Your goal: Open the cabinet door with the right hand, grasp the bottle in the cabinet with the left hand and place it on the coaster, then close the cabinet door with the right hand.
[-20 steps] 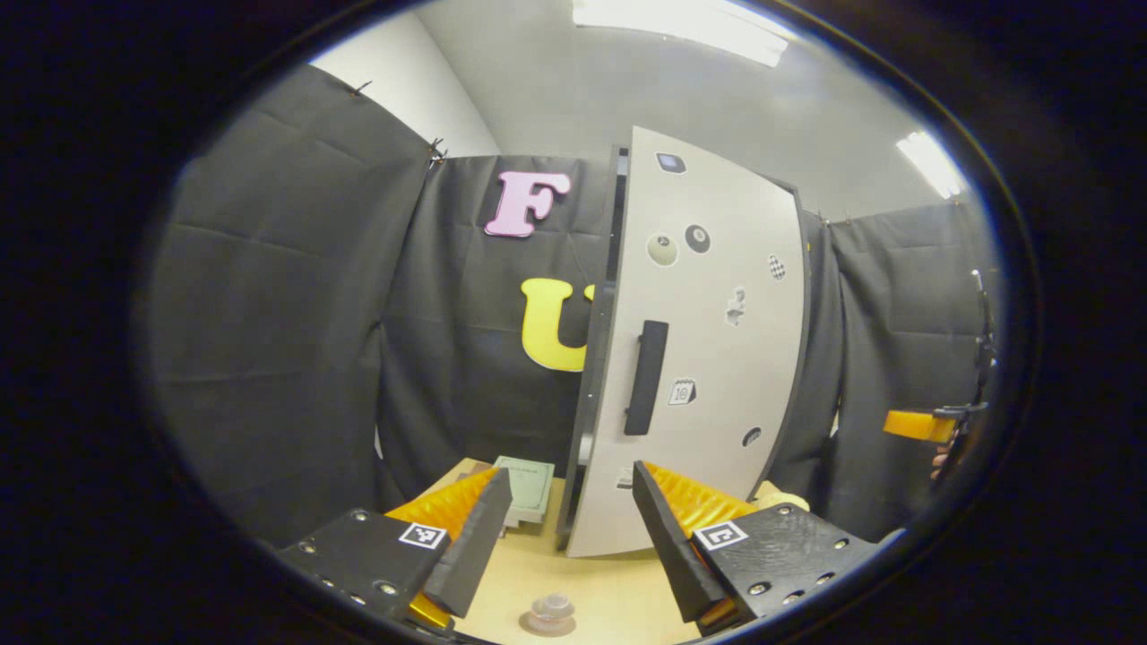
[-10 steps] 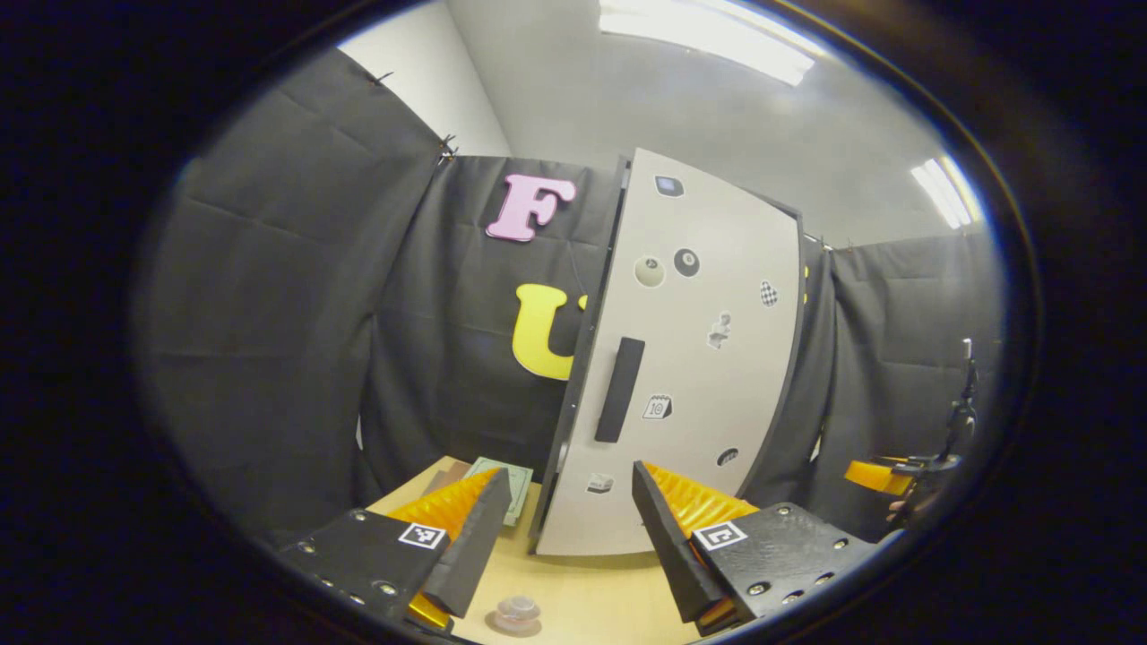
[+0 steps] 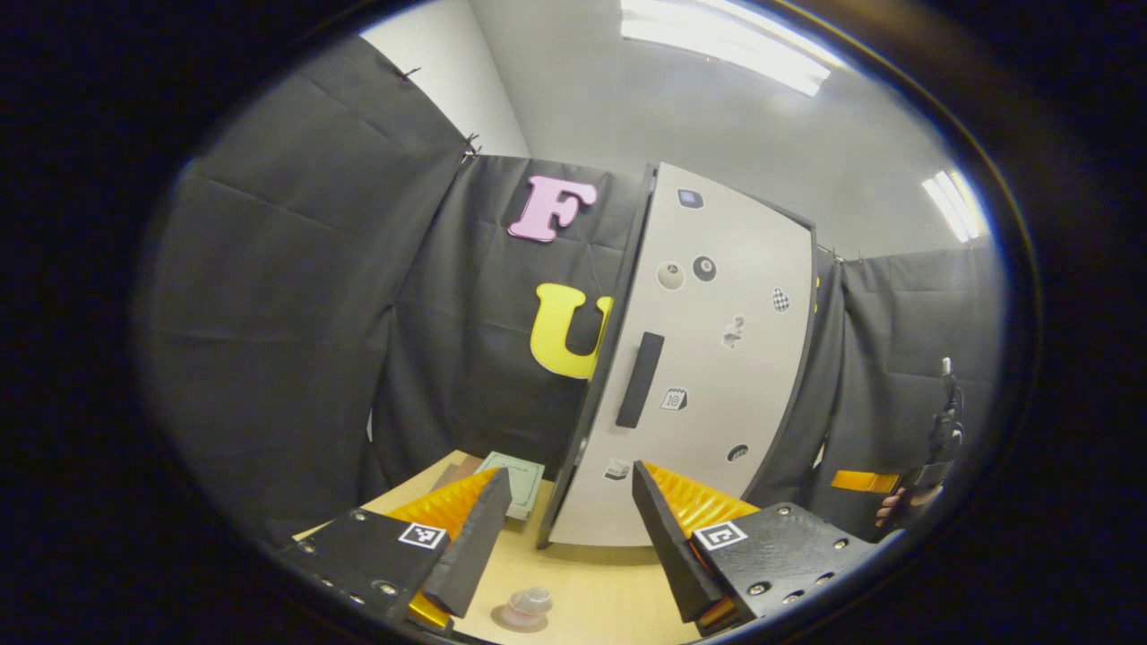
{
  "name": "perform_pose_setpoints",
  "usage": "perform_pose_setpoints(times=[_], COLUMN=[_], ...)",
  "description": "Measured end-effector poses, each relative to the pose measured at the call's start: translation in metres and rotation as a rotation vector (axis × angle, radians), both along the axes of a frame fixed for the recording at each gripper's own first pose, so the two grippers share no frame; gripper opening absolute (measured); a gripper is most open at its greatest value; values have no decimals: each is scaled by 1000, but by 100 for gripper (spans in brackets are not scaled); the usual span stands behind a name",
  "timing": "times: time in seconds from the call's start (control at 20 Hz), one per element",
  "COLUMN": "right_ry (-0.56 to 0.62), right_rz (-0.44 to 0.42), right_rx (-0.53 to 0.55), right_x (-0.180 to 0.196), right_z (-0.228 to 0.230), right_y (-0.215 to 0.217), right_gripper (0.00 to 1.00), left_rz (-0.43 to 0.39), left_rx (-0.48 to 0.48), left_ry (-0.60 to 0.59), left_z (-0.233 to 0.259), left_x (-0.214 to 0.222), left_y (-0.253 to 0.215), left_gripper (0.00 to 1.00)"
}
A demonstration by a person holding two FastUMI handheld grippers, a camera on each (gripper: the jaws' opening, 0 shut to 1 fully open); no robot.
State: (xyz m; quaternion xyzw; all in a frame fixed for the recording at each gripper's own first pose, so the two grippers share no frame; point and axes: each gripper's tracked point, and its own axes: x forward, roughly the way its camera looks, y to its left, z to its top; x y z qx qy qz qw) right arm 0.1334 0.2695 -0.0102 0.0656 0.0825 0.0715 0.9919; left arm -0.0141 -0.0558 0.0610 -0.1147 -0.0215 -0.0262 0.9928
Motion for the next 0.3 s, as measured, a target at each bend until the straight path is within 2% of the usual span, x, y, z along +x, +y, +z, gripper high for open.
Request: perform_pose_setpoints(times=[0.15, 0.25, 0.3], right_ry=[-21, -28, -20], right_rz=[-14, -27, -32], right_rx=[-17, -30, -37], right_x=[0, 0, 0], right_z=[6, 5, 1], right_y=[8, 13, 15], right_gripper=[98, 98, 93], left_rz=[6, -22, -34], left_rx=[28, 15, 8], left_ry=[4, -13, -15], left_z=[-5, -3, -5], left_x=[-5, -6, -5], left_y=[10, 10, 11], left_gripper=[82, 84, 84])
